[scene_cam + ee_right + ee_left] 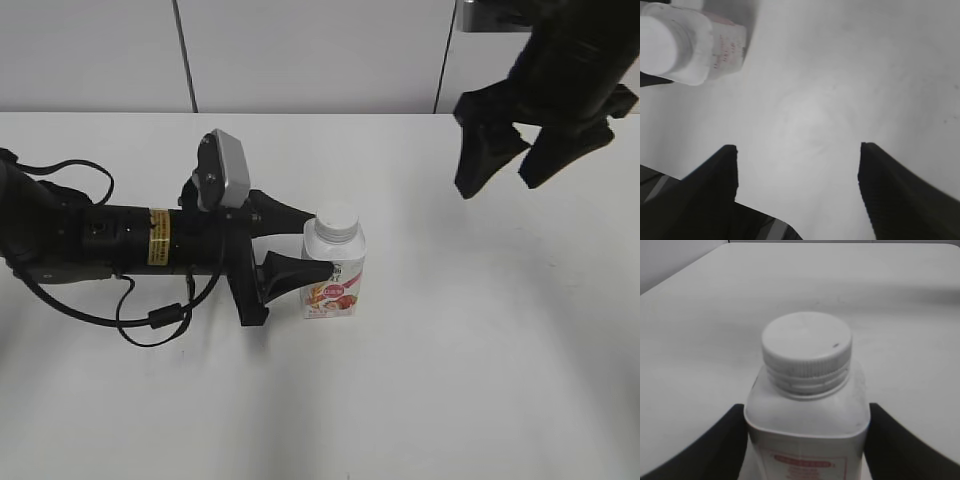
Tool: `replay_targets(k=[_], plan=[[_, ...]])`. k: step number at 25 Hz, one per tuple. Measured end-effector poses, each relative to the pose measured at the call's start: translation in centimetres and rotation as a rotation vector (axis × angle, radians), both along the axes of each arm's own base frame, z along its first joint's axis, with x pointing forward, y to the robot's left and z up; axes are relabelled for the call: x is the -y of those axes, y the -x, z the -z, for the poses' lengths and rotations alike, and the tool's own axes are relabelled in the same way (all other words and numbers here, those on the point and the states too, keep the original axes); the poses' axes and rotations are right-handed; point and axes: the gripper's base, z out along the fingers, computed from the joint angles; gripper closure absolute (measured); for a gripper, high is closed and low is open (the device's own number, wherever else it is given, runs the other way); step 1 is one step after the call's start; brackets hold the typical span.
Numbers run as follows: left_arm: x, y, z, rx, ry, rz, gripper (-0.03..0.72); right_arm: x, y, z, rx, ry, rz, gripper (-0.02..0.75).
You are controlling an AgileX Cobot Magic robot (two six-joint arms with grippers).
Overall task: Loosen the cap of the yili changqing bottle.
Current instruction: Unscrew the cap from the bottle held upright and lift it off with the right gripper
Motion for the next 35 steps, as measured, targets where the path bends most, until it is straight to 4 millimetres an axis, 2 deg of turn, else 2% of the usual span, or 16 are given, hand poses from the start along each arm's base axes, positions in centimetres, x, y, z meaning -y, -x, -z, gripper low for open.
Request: replay_targets(k=[7,16,19,24,30,35], plan=[[-0.1,0.0,0.0,0.002,-0.021,-0.002,0.265,-4.9,-0.3,0.4,0.010,-0.013,-0.097,0.152],[-0.1,0.0,0.1,0.002,-0.031,-0.001,0.276,-9.1,-1.0,1.4,0.013,-0.027,-0.164,0.153],[-0.1,0.0,0.1,0.002,-0.031,-0.001,0.276,-10.1,-1.3,1.9,0.010,-0.029,-0.172,0.181],[-0.1,0.0,0.1,0.002,-0.033,-0.001,0.277,-11.2,-1.7,2.5,0.001,-0.040,-0.176,0.209],[-0.1,0.0,0.1,0.002,-0.033,-0.001,0.279,-11.6,-2.2,4.7,-0.043,-0.016,-0.172,0.214],[-0.1,0.0,0.1,0.002,-0.033,-0.001,0.279,-11.6,-2.3,4.8,-0.041,-0.017,-0.169,0.214]])
